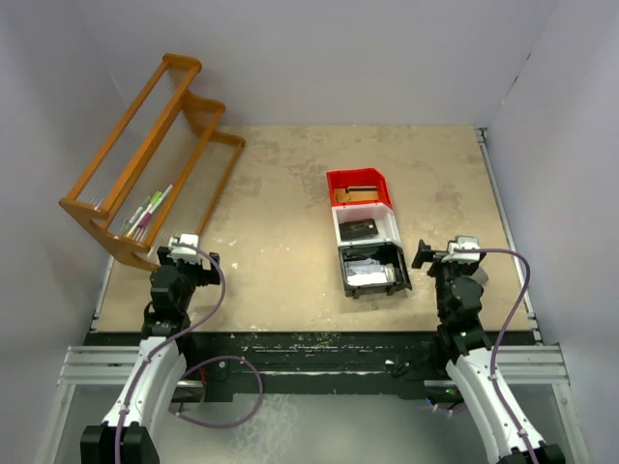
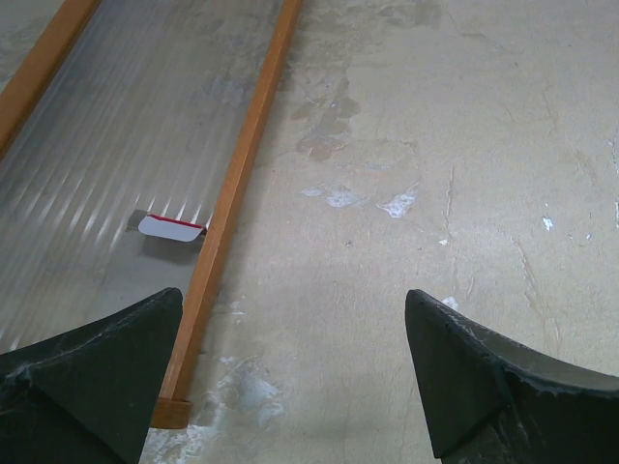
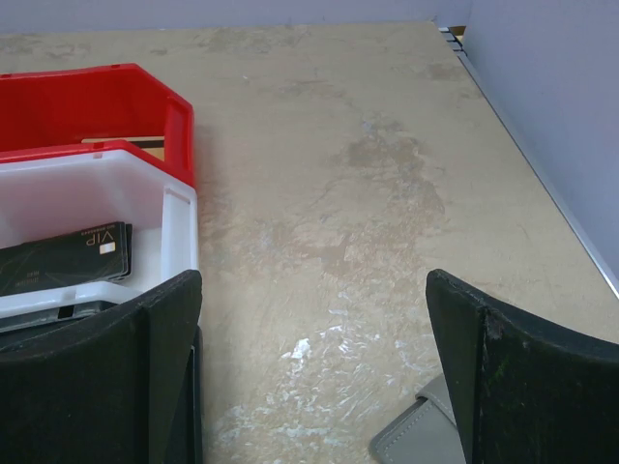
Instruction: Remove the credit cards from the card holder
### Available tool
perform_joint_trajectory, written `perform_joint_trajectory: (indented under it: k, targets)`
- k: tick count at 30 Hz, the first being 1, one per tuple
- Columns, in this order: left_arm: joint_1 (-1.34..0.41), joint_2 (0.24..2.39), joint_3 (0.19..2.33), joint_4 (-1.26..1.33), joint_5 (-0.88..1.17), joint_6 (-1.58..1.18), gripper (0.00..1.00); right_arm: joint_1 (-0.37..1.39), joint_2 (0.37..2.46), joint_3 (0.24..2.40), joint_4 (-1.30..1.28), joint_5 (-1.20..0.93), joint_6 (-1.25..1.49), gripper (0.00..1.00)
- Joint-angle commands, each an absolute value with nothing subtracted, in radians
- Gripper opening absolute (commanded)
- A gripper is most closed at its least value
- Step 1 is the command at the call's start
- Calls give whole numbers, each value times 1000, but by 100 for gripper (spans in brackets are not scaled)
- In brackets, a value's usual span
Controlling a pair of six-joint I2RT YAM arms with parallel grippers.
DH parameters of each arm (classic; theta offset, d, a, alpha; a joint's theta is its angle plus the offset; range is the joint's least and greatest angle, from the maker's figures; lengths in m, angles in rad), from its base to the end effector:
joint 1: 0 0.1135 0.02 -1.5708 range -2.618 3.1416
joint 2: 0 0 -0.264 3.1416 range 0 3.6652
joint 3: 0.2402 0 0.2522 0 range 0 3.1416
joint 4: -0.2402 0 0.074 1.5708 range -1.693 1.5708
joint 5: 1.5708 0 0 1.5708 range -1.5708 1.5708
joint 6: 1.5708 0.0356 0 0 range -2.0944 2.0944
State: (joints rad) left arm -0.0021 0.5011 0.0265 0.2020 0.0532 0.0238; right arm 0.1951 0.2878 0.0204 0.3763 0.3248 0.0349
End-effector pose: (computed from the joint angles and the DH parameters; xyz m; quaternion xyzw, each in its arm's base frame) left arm 0.1393 -0.0022 0.1523 0.0264 0.7961 -0.0146 0.6045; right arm 0.1259 0.0133 0.1933 0.0673 0.6663 -0.0229 0.7423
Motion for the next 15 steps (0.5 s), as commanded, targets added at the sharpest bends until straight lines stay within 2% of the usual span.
perform_joint_trajectory:
  k: [1,15]
  targets:
    - [0,493,62,256,69,42,99,195,293,32,419,345,43,100]
    - [0,507,69,263,99,51,99,194,301,35,427,370,54,100]
